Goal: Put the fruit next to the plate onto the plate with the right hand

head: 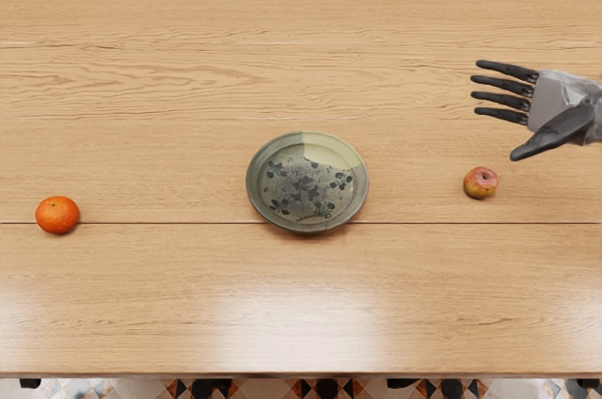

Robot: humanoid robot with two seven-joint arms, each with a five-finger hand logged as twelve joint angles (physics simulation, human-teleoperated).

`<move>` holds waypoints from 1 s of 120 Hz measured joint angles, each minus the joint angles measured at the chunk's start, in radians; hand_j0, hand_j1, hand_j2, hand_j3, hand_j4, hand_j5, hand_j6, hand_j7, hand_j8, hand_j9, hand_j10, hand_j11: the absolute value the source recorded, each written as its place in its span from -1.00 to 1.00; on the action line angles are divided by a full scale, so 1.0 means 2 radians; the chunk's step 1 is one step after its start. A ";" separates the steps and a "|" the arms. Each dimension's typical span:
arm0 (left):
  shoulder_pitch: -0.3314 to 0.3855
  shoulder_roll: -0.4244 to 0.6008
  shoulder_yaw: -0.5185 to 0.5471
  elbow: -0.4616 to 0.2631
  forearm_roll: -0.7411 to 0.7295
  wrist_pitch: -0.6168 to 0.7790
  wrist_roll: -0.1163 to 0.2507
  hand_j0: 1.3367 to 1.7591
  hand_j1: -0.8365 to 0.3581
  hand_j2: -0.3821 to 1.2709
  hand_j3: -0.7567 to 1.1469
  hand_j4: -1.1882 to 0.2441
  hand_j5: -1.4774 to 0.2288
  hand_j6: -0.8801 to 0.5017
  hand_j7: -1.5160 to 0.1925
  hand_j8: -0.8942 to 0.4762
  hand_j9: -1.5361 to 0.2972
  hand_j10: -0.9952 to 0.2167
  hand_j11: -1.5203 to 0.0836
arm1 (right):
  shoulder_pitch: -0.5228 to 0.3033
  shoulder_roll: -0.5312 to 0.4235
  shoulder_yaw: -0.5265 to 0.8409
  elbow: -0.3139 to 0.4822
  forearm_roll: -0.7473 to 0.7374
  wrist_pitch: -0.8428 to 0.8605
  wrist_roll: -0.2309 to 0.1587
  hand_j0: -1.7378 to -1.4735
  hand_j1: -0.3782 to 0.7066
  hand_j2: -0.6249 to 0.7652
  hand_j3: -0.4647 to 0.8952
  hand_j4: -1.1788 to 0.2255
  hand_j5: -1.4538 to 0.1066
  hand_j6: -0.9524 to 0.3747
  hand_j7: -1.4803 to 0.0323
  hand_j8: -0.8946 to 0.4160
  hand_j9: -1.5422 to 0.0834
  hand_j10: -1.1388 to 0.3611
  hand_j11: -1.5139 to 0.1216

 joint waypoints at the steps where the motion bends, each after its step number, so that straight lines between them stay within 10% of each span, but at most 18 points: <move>1: 0.000 0.000 0.000 0.000 0.000 0.000 0.000 0.52 0.98 -0.54 -0.21 0.66 0.73 0.27 0.77 0.31 0.68 0.64 0.90 | 0.001 0.001 0.000 0.000 -0.001 0.000 0.000 -0.40 -0.90 -0.11 -0.32 0.65 0.82 0.40 0.92 0.33 0.86 0.49 0.81; 23: 0.000 0.000 0.000 0.000 0.000 0.000 0.000 0.52 0.98 -0.54 -0.21 0.66 0.73 0.27 0.77 0.31 0.68 0.64 0.90 | 0.011 -0.018 0.026 0.008 -0.107 0.000 -0.008 -0.40 -0.90 -0.10 -0.32 0.65 0.83 0.40 0.92 0.33 0.86 0.49 0.82; 54: 0.000 0.000 0.000 0.000 0.000 0.000 0.000 0.52 0.98 -0.54 -0.21 0.66 0.73 0.27 0.77 0.31 0.68 0.64 0.90 | 0.028 -0.041 0.016 0.133 -0.416 -0.062 -0.031 -0.40 -0.89 -0.11 -0.32 0.64 0.82 0.39 0.91 0.32 0.86 0.48 0.81; 120: 0.000 0.000 0.000 0.000 0.000 0.000 0.000 0.52 0.98 -0.54 -0.21 0.66 0.73 0.27 0.77 0.31 0.68 0.64 0.90 | -0.010 0.031 -0.105 0.170 -0.468 -0.353 -0.027 -0.40 -0.72 -0.13 -0.32 0.52 0.69 0.26 0.78 0.19 0.73 0.37 0.68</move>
